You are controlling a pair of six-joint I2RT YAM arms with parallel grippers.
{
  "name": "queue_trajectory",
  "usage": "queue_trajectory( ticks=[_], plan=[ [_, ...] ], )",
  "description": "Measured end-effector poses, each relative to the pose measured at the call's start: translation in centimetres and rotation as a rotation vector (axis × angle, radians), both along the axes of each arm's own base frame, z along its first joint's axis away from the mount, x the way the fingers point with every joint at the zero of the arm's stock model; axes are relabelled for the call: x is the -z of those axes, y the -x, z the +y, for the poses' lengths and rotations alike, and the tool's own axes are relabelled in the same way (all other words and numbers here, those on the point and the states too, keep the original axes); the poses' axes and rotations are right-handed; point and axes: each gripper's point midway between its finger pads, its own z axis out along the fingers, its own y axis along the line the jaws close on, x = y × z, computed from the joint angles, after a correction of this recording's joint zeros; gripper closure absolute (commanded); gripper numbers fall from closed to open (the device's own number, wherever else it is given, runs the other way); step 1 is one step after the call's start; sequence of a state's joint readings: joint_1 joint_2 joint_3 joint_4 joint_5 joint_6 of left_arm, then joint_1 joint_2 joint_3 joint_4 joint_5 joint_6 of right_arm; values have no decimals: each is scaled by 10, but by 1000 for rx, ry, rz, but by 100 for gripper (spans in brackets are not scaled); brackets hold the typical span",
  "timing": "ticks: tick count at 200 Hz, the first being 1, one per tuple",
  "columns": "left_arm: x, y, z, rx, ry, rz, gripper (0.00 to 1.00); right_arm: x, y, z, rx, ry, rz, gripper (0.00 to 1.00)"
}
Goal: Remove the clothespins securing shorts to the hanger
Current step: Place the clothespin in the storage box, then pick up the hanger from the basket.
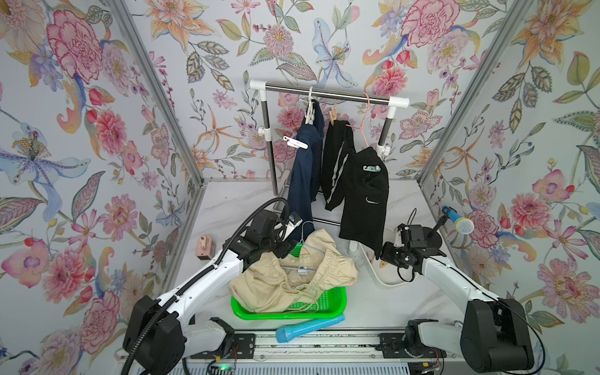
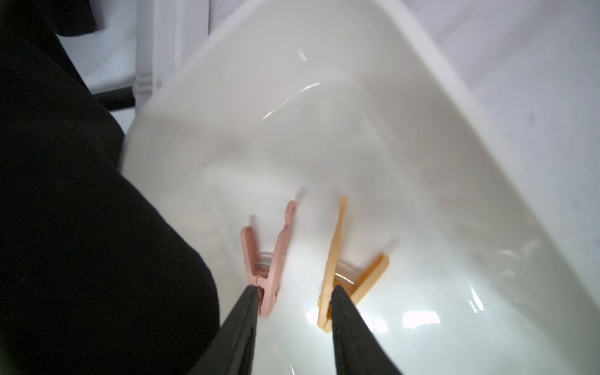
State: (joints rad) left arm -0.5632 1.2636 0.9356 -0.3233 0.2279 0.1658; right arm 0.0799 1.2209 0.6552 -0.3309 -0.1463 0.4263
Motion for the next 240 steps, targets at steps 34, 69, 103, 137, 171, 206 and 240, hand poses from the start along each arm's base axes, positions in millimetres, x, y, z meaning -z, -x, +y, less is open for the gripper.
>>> queue_trajectory(
  ticks=[34, 69, 103, 137, 171, 206, 240],
  plan=[
    [15, -7, -5, 53, -91, 48, 35, -27, 1, -12, 33, 5, -86, 46],
    [34, -11, -9, 106, -162, 96, 32, -49, 7, -21, 48, 28, -151, 35],
    [44, -15, -15, 150, -193, 129, 32, -65, 12, -26, 57, 40, -194, 35],
    [53, -22, -21, 180, -222, 150, 43, -71, 13, -26, 54, 42, -200, 36],
    [65, -15, -20, 206, -242, 197, 51, -69, 14, -27, 54, 46, -190, 36],
    [65, -14, -20, 219, -245, 199, 60, -69, 14, -27, 52, 49, -190, 37],
    [63, -15, -21, 221, -244, 194, 67, -69, 14, -27, 49, 51, -191, 38]
  ],
)
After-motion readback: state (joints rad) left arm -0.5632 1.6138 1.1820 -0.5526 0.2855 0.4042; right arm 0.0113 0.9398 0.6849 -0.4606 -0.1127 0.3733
